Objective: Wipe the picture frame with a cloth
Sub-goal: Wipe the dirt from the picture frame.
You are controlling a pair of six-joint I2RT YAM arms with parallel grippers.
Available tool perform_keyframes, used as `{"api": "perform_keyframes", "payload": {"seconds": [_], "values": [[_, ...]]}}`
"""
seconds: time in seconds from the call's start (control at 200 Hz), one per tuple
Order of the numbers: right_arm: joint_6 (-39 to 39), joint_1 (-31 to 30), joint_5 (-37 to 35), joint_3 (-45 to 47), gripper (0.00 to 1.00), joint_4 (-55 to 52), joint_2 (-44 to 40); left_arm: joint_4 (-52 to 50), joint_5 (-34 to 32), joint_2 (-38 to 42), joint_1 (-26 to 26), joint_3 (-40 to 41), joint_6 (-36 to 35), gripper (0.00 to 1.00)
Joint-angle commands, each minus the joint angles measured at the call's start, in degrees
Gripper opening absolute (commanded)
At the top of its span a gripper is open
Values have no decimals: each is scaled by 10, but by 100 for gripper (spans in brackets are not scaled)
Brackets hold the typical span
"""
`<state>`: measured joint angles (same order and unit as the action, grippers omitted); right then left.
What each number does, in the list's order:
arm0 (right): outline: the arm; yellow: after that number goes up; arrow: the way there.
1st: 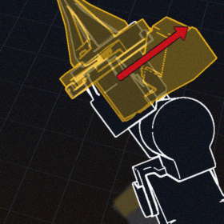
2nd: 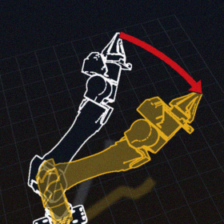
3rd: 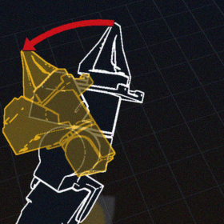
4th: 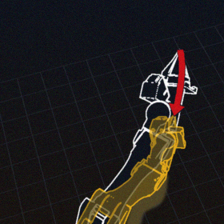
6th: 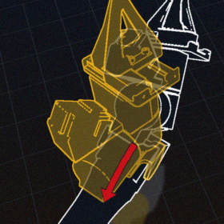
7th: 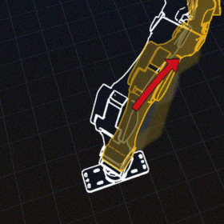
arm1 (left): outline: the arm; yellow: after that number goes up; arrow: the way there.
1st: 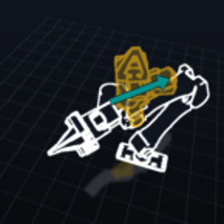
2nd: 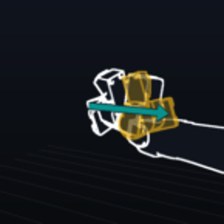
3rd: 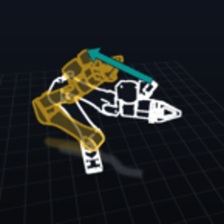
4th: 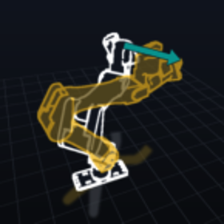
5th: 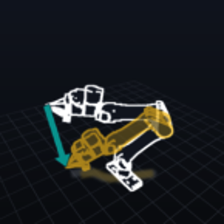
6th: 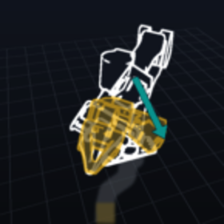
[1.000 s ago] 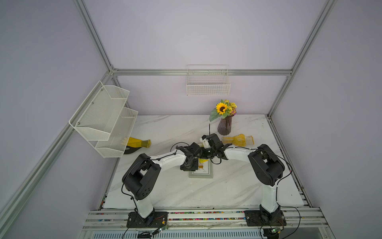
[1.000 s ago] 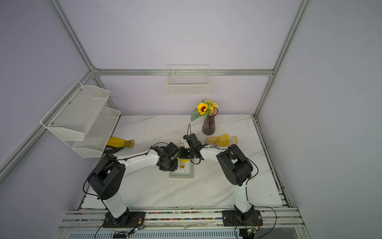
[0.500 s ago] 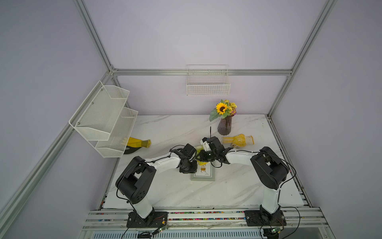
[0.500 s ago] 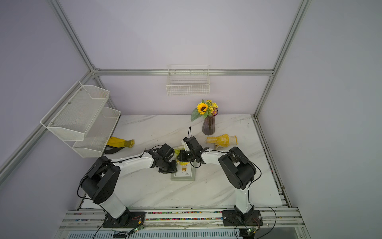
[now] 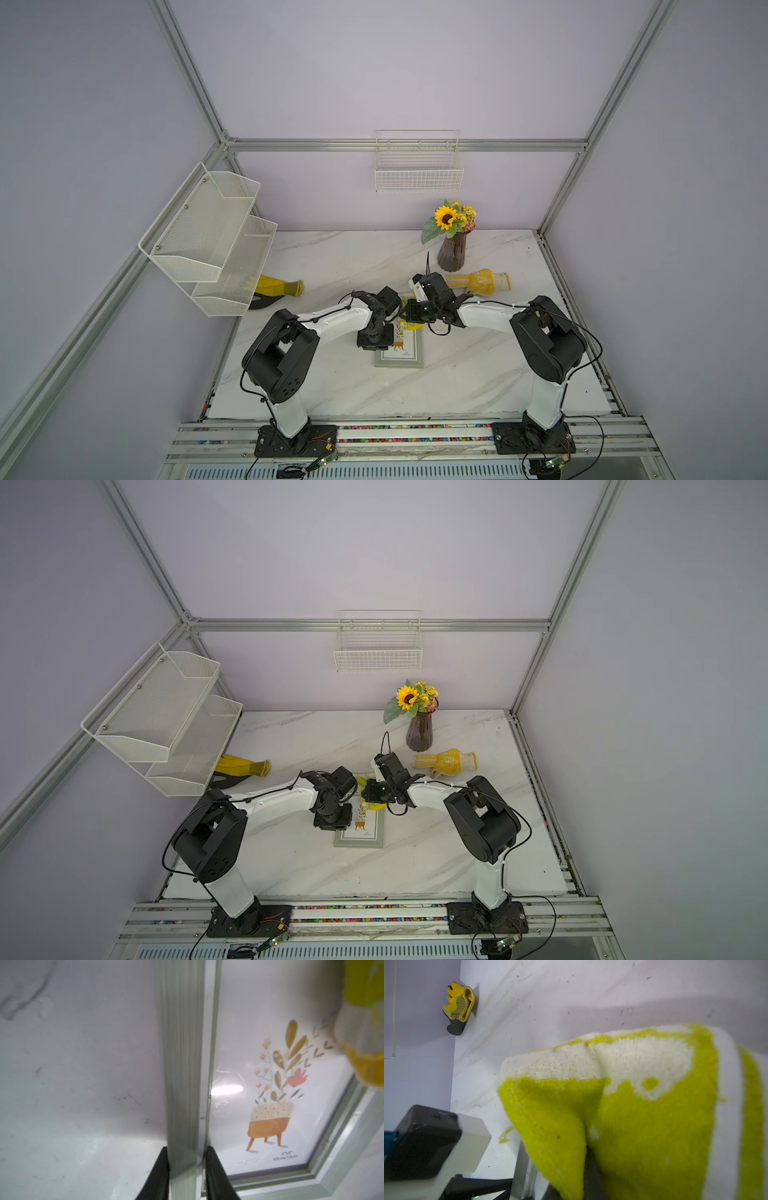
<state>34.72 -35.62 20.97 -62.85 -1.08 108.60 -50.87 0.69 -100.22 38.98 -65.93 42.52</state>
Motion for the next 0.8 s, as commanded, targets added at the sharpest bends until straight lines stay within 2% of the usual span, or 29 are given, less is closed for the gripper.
{"api": "perform_keyframes", "payload": {"seconds": [0.0,0.155,0.26,0.485,0.715,0.795], "values": [[-5,4,26,-5,0,-10,26,-74,-51,-2,12,-37,38,11],[-18,1,30,31,0,-25,-14,-71,-54,-12,16,-39,52,11],[-11,-29,50,51,0,-34,-41,-59,-53,-19,16,-32,58,11],[76,-102,70,133,0,30,-98,-9,-48,-30,17,1,81,11],[76,-118,75,104,0,17,-76,19,-46,-18,17,21,83,11],[59,-117,46,104,0,-20,-82,20,-49,-15,17,22,83,11]]}}
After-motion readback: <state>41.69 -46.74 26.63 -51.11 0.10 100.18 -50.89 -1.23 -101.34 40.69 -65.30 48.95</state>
